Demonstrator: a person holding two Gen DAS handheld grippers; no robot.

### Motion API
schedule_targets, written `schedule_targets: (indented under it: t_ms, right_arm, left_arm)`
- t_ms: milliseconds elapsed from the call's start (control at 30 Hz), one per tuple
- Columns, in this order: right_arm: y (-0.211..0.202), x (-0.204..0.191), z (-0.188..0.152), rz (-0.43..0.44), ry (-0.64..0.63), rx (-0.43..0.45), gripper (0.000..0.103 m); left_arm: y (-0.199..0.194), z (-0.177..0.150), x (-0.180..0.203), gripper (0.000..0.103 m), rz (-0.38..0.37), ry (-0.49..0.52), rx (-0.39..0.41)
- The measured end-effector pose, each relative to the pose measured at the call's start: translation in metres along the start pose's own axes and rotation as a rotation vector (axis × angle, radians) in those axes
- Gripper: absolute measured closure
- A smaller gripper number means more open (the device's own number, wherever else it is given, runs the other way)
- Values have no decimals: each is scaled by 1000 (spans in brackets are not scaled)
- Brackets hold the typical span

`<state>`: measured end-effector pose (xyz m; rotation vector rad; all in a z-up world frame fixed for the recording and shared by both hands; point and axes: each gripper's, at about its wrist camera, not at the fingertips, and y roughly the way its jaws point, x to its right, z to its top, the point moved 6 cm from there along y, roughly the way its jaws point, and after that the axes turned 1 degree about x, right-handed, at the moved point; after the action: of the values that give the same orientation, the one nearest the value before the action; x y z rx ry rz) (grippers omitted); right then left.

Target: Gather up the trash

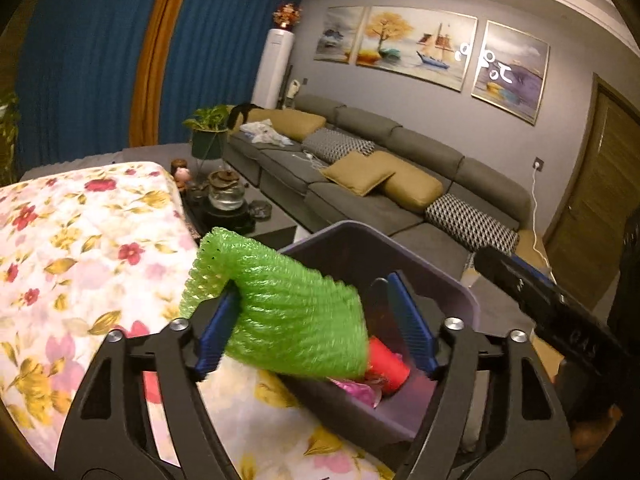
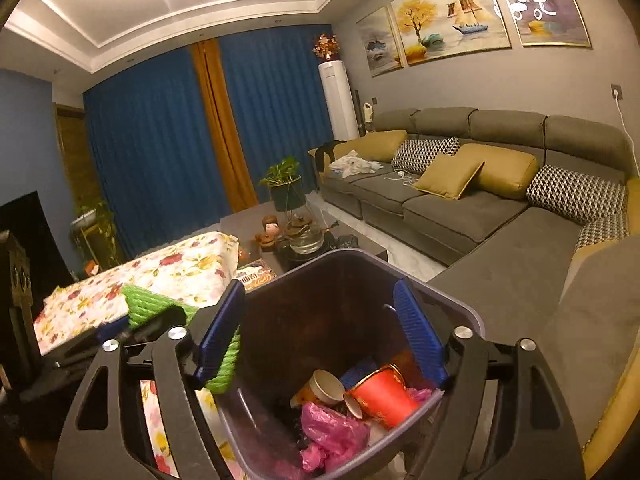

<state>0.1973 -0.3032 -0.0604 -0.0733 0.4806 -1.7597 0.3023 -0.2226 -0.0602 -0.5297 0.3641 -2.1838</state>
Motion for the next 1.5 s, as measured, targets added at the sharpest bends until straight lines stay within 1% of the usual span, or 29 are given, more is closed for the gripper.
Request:
schedule_targets:
  t_ms: [33,100,167,300,367,467,500,567,600,633,700,733,767,800,867,1033,1100,1200,1267,1367,1500]
  right_arm:
    - [-2,-2,-1,-3,-2,4,22]
    - [-6,-5,-3,-11,0,7,22]
    - [-5,-1,-2,-9,16,3,22]
    - [-11,7,-5,-22,54,13,22]
    - [-15,14,-6,-36,71,21,22]
    - [-18,22,-7,-56,89,29,22]
    - [-20,26,-7,-63,93,34,22]
    - [-22,30,-8,-72,96,41,21]
    - [-23,32,-8,-74,96,45,21]
    - [-25,34,-10,-77,97,47,21]
    - [-27,36,-13,-78,99,48,21]
    - [-27,37,-14,-75,101,46,22]
    - [-27,37,-16,-74,101,45,22]
    - [-27,36,-16,-73,99,45,22]
    - [-26,37,-18,-76,95,44,22]
    - [-25,30,-19,-63,83,33,22]
    - [-21,18,-22,-27,55,7,22]
    - [-5,-12,-37,53,-27,-67,22]
    - [7,-28,-49,91,-63,-116,22]
    - [21,-41,-57,124,-82,-155,22]
    - [36,-50,-57,155,-61,-192,22]
  left_arm:
    - [-4,1,-3,23,3,-8,10]
    - [-6,1,-4,23,-11,-14,10]
    - [-2,-2,-2,23,-41,-29,-15]
    - [6,-9,8,23,-129,-41,-57]
    - [8,-9,11,23,-191,-70,-66]
    - [9,-4,17,22,-254,-95,-61]
    - [10,-2,20,21,-290,-96,-67]
    - [11,-2,26,12,-333,-95,-75]
    - [13,-2,29,10,-351,-93,-82]
    - [16,-2,31,7,-341,-88,-89]
    - [29,-6,28,6,-217,-54,-137]
    - [33,-10,24,6,-183,-45,-166]
    - [36,-13,22,6,-173,-50,-191]
    - [37,-13,20,6,-188,-68,-200]
    - [33,-7,18,6,-236,-116,-189]
    - [29,11,20,6,-295,-161,-154]
    - [31,11,18,6,-286,-170,-152]
    - [35,6,15,6,-327,-218,-188]
    - [36,6,11,6,-331,-234,-196]
    - [33,10,7,6,-328,-226,-178]
    - [29,10,9,6,-360,-242,-177]
